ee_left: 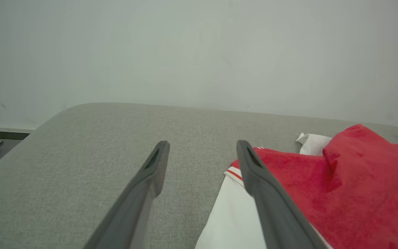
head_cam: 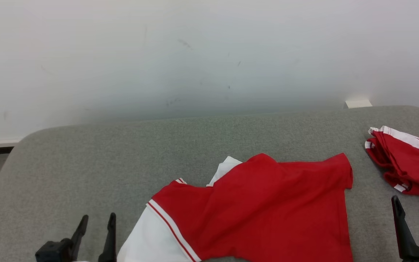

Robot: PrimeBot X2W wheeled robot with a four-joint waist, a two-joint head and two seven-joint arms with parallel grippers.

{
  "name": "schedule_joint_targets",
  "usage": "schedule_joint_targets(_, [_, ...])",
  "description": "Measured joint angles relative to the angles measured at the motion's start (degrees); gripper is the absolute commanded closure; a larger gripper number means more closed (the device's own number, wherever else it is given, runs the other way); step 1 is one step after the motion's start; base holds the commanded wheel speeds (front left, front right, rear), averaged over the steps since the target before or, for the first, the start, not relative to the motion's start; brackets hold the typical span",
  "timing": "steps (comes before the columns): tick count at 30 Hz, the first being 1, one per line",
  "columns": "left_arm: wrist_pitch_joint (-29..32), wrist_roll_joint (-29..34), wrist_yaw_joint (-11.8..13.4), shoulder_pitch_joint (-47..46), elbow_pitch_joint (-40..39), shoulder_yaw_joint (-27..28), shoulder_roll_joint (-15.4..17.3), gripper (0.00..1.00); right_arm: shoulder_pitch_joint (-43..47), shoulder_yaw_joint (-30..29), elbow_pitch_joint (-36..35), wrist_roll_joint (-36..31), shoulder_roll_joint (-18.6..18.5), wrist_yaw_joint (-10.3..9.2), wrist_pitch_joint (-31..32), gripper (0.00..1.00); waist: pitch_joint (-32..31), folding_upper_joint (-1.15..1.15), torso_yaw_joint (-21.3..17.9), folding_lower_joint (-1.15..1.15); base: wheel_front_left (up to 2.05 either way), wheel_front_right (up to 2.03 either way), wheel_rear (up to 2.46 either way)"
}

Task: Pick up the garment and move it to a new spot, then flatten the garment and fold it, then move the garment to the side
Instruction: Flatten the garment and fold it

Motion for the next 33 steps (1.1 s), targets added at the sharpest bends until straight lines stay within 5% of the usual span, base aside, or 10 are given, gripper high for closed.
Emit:
schedule_joint_targets(12, [16.4,-2.0,-1.3,2.4,-4.7,-1.9,3.1,0.00,5.9,8.0,8.0,7.8,-3.5,0.01,13.7,0.00,1.4,0.00,1.1,0.00,0.00,0.00,0.00])
schedule_joint_targets(33, [25.0,-6.1,-5.3,-3.4,6.2,-7.5,5.4,0.00,-4.0,22.0,23.2,16.7,-2.0,0.00,14.2,0.00,3.9,0.00,1.1,0.00,0.00,0.00,0.00])
